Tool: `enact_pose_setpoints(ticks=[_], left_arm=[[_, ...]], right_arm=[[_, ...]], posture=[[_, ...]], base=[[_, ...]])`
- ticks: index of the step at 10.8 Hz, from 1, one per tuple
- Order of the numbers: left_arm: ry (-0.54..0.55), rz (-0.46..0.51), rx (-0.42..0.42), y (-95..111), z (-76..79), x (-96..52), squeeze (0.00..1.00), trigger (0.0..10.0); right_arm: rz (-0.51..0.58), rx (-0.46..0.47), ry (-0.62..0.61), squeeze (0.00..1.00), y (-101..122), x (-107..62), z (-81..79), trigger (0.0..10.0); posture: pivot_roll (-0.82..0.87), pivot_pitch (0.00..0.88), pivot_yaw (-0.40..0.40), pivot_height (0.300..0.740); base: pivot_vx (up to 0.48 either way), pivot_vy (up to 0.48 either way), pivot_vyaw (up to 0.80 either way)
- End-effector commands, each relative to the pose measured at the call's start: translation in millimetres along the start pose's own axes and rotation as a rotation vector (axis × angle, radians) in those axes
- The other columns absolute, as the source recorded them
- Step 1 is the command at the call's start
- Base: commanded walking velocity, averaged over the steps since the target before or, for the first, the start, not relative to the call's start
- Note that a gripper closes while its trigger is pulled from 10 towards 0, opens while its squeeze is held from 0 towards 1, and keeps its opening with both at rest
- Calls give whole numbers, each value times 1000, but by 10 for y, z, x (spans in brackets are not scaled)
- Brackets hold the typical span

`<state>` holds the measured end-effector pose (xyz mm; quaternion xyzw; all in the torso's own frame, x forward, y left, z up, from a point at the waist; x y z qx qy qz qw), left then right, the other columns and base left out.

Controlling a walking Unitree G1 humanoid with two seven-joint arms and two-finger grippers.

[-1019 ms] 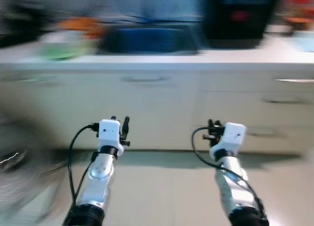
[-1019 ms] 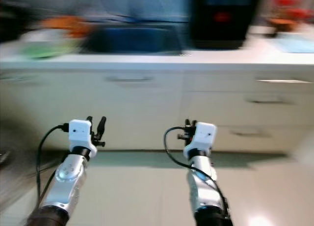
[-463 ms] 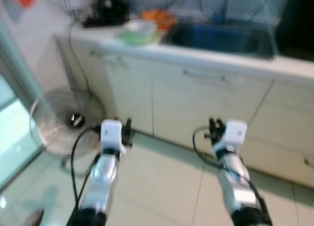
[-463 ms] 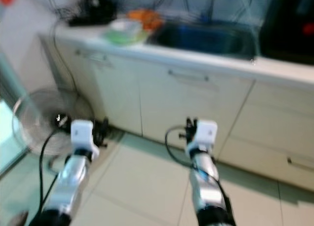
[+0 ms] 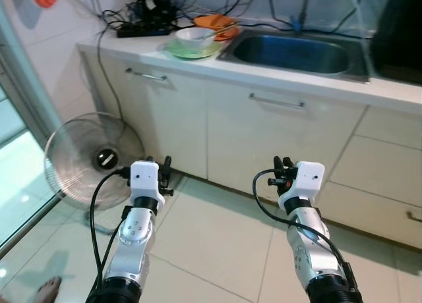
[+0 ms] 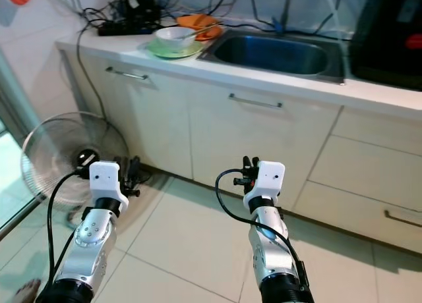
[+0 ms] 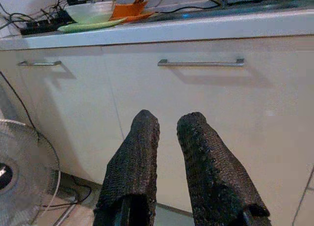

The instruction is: Kitchen organization

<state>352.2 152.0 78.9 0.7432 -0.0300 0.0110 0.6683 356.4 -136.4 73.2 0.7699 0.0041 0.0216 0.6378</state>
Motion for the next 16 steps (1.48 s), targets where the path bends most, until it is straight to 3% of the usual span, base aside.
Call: enact_pose_setpoints(ticks=[1,5,7,10,16], left_arm=[[12,27,-1,80,-25,33,0,10000],[20,54,5,155,-39,54,0,10000],[17,114,21,321,-39,86,0,10000],[15,153,19,462,-35,128,0,10000],[4,153,25,475,-19,124,0,10000]], right_arm=[[45,-14,29,0,126,49,-73,10000],[67,-20,44,0,180,67,-110,10000],[151,-23,72,0,395,101,-191,10000],[187,-33,101,0,518,143,-284,10000],[185,-36,129,0,525,149,-342,10000]], posture=[[125,6,26,740],[126,6,26,740],[124,5,29,740],[127,3,26,740],[130,0,28,740]], base=[[330,0,0],[328,0,0],[332,0,0],[333,0,0],[331,0,0]])
Point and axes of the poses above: a point about 5 cm out from each wrist's last joint towards the gripper, its own x axis pointing out of the wrist towards the gripper, its own y axis along the axis of the wrist's last joint, z = x × y, the point moved 5 cm from there along x, pointing out of the wrist towards the gripper, and after that the axes turned 3 degrees about x, right-handed, at the moved point
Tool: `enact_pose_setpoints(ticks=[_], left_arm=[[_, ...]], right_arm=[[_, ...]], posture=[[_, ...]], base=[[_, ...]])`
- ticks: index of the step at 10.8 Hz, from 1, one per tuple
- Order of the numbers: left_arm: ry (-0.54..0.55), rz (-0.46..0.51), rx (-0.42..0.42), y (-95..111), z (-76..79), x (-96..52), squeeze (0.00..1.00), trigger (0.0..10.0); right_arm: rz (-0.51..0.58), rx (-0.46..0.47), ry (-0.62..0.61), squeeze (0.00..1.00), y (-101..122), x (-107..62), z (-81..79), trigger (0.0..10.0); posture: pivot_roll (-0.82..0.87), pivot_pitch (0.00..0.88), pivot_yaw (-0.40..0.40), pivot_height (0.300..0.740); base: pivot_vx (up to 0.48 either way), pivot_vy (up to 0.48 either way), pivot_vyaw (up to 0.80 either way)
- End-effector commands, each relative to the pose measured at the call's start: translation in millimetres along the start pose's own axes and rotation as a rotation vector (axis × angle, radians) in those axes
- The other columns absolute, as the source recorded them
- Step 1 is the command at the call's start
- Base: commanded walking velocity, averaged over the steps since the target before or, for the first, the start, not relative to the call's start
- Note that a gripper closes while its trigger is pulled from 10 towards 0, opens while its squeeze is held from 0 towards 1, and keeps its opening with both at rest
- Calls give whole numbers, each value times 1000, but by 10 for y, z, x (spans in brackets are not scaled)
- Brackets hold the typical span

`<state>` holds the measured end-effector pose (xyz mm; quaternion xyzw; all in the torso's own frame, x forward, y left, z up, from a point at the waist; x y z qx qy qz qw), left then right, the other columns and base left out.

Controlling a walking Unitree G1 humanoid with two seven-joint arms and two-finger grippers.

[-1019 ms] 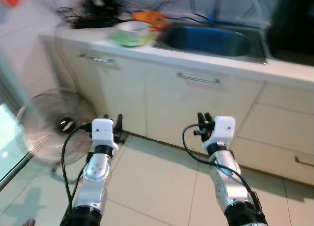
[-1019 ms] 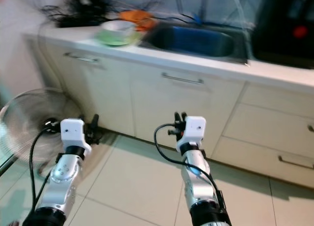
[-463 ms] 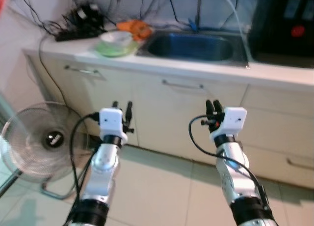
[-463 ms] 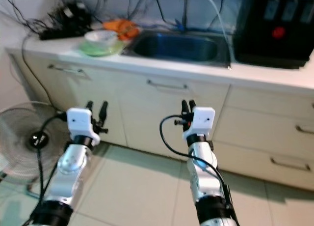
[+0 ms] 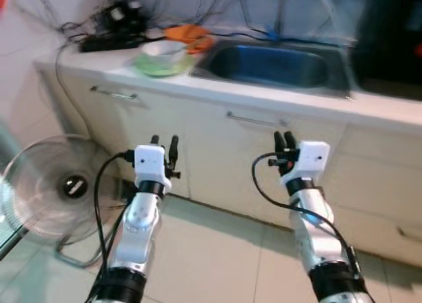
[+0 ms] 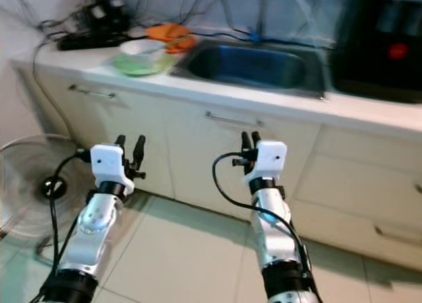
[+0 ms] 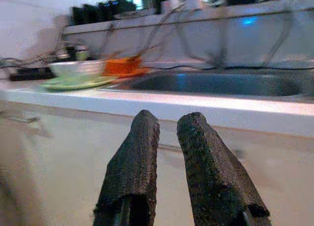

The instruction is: Kitchen organization

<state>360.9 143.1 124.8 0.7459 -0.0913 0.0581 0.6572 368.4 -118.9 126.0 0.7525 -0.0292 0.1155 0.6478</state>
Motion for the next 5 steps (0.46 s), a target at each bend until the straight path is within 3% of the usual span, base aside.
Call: enact_pose_setpoints(ticks=[1,5], left_arm=[[14,-3,4,6,-52,6,0,10000],[2,-7,1,-10,-14,-15,0,10000]], right_arm=[[13,6,26,0,36,21,-77,10000],[3,17,32,0,5,7,-101,10000]], posture=[[129,0,29,740],[132,0,25,740]], base=[[337,0,0],[353,0,0]])
Point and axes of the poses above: a point about 5 cm out from each wrist's last joint towards the gripper, its own x axis pointing out of the wrist towards the gripper, its own y axis along the axis of the wrist's last joint, z = x × y, the point moved 5 cm from there along x, pointing out of the wrist towards the gripper, and after that the axes turned 3 degrees about x, right-handed, at the moved point
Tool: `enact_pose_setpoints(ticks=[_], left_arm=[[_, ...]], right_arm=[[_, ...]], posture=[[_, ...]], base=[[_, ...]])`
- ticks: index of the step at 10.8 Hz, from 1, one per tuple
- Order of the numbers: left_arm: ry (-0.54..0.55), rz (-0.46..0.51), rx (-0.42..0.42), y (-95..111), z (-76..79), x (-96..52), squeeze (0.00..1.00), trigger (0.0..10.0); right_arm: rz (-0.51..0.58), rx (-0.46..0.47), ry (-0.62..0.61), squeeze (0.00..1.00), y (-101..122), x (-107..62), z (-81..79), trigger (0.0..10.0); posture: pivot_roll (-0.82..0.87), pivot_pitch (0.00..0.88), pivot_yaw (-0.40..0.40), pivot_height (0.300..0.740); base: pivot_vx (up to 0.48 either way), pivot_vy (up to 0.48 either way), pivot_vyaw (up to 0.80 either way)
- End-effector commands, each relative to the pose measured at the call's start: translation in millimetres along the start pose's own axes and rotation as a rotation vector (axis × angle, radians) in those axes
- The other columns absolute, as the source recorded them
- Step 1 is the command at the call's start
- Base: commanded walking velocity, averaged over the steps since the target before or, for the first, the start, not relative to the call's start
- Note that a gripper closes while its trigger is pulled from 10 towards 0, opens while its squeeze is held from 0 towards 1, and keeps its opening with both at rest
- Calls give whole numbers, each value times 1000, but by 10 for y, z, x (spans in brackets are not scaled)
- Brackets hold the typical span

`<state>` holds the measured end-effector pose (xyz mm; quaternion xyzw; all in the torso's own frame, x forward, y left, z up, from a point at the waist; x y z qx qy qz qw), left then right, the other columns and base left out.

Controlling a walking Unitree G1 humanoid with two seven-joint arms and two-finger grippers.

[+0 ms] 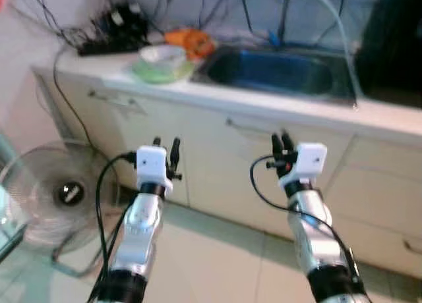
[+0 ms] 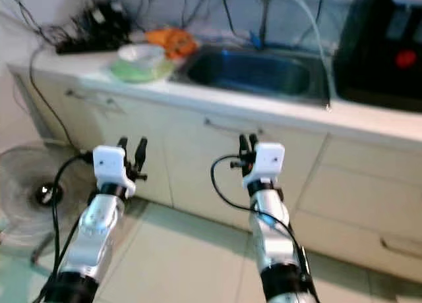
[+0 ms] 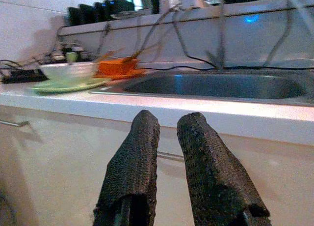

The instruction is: Kitchen organization

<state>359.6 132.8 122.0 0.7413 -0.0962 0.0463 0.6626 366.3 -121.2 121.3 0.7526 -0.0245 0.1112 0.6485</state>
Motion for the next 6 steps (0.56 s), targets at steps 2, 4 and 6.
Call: enact_pose_setpoints(ticks=[2,4,6], left_arm=[[20,0,16,-2,-104,-11,0,10000],[15,1,14,4,-80,-3,0,10000],[18,6,15,24,-91,15,0,10000]], right_arm=[[12,23,34,0,33,40,-138,10000],[12,24,37,0,35,42,-138,10000],[15,18,37,0,47,54,-136,10000]], posture=[[133,0,24,740],[132,0,22,740],[136,0,19,740]], base=[[358,0,0],[356,0,0],[362,0,0]])
Point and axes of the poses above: a point about 5 cm out from each wrist's last joint towards the gripper, its own x axis pointing out of the wrist towards the gripper, its own y axis along the axis of the wrist's last joint, z = x × y, the point moved 5 cm from there along x, pointing out of the wrist towards the gripper, and after that the axes turned 3 degrees about x, right-handed, at the moved point
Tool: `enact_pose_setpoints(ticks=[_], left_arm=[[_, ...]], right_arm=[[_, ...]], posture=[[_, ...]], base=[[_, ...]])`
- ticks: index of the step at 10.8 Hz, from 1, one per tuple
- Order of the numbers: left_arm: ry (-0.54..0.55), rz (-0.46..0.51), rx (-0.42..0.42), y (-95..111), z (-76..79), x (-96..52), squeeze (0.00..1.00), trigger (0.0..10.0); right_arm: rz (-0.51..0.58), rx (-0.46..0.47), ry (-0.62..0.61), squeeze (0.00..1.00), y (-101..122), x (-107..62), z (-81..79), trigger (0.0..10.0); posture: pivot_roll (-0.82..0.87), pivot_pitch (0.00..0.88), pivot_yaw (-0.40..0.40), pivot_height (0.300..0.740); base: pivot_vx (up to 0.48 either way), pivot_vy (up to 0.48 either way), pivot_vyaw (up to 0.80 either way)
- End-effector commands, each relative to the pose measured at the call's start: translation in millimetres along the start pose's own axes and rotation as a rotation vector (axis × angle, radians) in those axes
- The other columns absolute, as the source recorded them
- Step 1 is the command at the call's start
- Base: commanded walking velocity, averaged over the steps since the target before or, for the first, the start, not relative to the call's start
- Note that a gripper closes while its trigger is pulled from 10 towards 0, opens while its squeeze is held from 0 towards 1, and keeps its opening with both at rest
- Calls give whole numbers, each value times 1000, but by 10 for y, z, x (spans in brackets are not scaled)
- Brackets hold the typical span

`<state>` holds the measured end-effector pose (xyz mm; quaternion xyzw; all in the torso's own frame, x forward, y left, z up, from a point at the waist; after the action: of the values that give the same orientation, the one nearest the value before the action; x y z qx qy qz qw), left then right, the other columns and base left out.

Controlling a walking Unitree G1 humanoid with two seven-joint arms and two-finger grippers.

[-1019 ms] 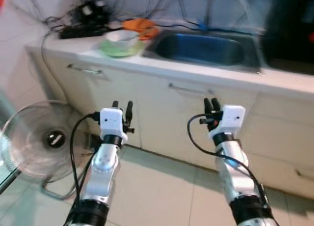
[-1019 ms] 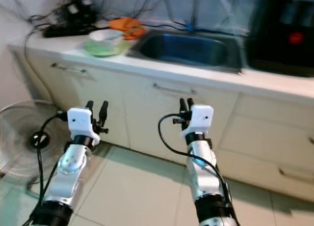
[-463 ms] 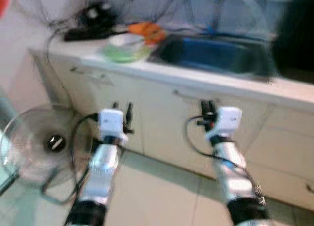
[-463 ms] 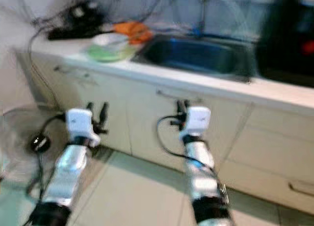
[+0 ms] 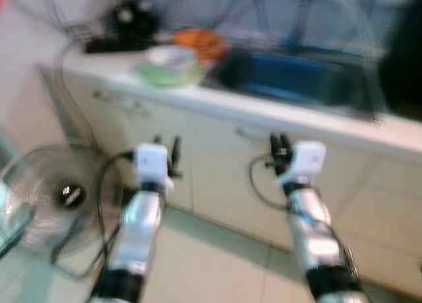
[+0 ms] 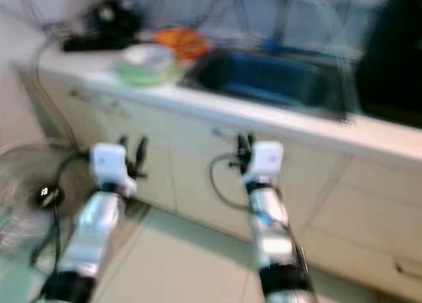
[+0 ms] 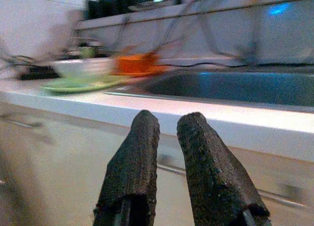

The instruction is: Kitchen organization

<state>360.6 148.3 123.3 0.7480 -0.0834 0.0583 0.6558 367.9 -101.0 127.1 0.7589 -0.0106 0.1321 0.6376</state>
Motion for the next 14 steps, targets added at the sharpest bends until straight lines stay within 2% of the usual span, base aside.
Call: enact_pose_setpoints(ticks=[1,14], left_arm=[[-7,13,-7,40,44,18,0,10000],[18,27,-4,106,-15,41,0,10000]], right_arm=[[7,-12,-12,0,26,-5,68,10000],[20,-40,3,0,60,4,31,10000]], posture=[[137,0,18,740],[150,10,18,740]], base=[[356,0,0],[373,0,0]])
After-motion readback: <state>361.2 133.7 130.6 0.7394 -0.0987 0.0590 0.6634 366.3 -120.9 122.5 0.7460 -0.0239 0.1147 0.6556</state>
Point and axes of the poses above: a point about 5 cm out from each wrist's last joint towards the gripper, its own x axis pointing out of the wrist towards the gripper, its own y axis along the axis of the wrist's last joint, z = x × y, the point moved 5 cm from there along x, pointing out of the wrist towards the gripper, and after that the axes turned 3 degrees about x, right-handed, at the moved point
